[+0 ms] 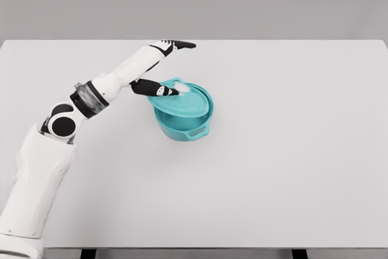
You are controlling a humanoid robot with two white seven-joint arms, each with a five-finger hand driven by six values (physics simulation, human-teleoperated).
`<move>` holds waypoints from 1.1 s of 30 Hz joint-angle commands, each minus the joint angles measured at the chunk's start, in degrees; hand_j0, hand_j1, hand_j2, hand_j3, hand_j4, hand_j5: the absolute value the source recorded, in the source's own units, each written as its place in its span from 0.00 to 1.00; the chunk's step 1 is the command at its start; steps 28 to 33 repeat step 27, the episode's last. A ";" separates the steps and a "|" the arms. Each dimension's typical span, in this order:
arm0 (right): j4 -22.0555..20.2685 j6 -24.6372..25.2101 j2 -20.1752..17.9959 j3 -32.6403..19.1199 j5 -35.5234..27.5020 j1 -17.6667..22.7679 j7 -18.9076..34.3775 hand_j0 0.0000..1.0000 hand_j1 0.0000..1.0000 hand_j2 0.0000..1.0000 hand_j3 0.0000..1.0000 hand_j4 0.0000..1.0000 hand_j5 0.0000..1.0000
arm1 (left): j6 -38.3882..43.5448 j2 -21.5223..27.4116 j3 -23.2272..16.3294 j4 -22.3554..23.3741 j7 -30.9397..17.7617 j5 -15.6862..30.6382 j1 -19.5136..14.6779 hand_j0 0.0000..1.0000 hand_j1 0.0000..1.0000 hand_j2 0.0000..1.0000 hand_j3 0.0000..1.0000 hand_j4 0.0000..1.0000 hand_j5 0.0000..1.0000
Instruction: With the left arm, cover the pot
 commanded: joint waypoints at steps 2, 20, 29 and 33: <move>0.00 -0.03 0.00 -0.01 0.04 0.00 0.02 1.00 1.00 1.00 1.00 1.00 1.00 | 0.13 -0.10 -0.02 -0.50 5.75 0.78 -0.09 0.98 0.98 0.98 0.98 0.98 0.98; 0.08 -0.03 0.00 -0.01 0.04 0.00 0.02 1.00 1.00 1.00 1.00 1.00 1.00 | 0.13 24.33 -4.42 -5.33 2.60 15.80 2.37 1.00 1.00 1.00 1.00 1.00 1.00; 0.08 -0.03 0.00 -0.01 0.04 0.00 0.02 1.00 1.00 1.00 1.00 1.00 1.00 | 0.13 36.82 -4.42 -3.22 -2.77 18.88 5.54 1.00 1.00 1.00 1.00 1.00 1.00; 0.08 -0.03 0.00 -0.01 0.04 0.00 0.02 1.00 1.00 1.00 1.00 1.00 1.00 | 0.13 36.82 -4.42 -3.22 -2.77 18.88 5.54 1.00 1.00 1.00 1.00 1.00 1.00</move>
